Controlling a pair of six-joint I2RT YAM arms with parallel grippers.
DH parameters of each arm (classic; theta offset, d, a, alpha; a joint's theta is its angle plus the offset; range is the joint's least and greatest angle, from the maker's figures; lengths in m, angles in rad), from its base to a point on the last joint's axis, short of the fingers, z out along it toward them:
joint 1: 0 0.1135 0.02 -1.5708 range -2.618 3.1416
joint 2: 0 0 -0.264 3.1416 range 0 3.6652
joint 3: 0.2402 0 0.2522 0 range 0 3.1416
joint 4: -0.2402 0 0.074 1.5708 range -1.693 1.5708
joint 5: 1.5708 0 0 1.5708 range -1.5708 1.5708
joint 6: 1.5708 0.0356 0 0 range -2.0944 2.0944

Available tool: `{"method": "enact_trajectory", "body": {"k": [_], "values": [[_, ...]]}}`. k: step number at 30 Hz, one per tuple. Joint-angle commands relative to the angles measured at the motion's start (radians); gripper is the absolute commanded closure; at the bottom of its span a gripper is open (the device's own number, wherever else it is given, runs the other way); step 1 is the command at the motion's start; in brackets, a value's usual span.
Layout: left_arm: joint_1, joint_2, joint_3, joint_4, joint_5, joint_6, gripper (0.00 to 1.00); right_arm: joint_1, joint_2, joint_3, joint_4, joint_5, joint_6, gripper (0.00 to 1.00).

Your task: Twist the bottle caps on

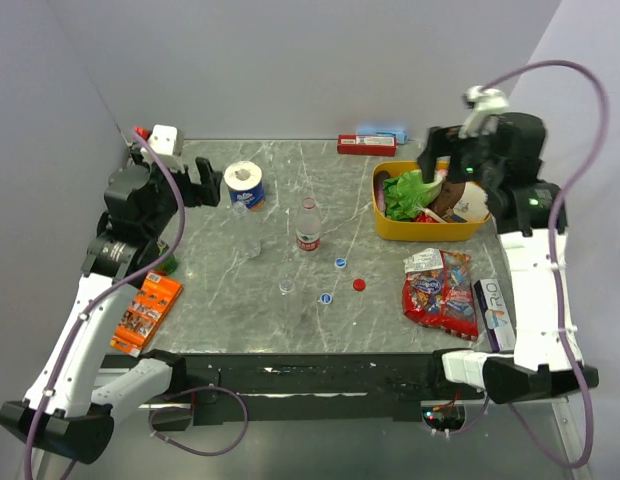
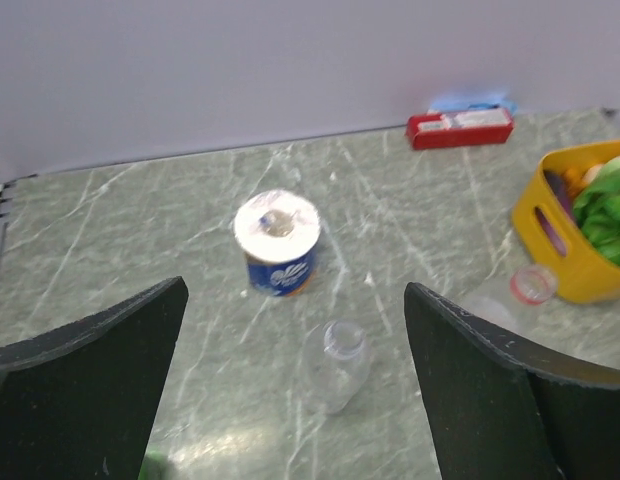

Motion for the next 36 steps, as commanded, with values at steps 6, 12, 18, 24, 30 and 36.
{"method": "enact_trajectory", "body": {"k": [6, 12, 18, 24, 30, 36], "values": [[0.001, 0.096, 0.186, -0.03, 0.071, -0.01, 0.04, 0.537, 0.022, -0.025, 0.031, -0.358, -0.535, 0.01], [-0.006, -0.025, 0.073, -0.106, 0.094, 0.016, 0.04, 0.707, 0.062, -0.186, 0.123, -0.436, -0.58, 0.06], [0.047, -0.102, 0.025, -0.214, 0.237, 0.061, 0.01, 0.71, 0.182, -0.148, 0.112, -0.571, -0.615, 0.12], [0.072, -0.125, -0.041, -0.223, 0.23, 0.029, 0.01, 0.772, 0.245, -0.177, 0.132, -0.562, -0.606, 0.2], [0.086, -0.138, -0.093, -0.263, 0.171, 0.009, 0.01, 0.796, 0.294, -0.18, 0.094, -0.579, -0.632, 0.23], [0.1, -0.174, -0.147, -0.245, 0.142, -0.013, 0.02, 0.805, 0.334, -0.161, 0.0, -0.597, -0.733, 0.24]]}}
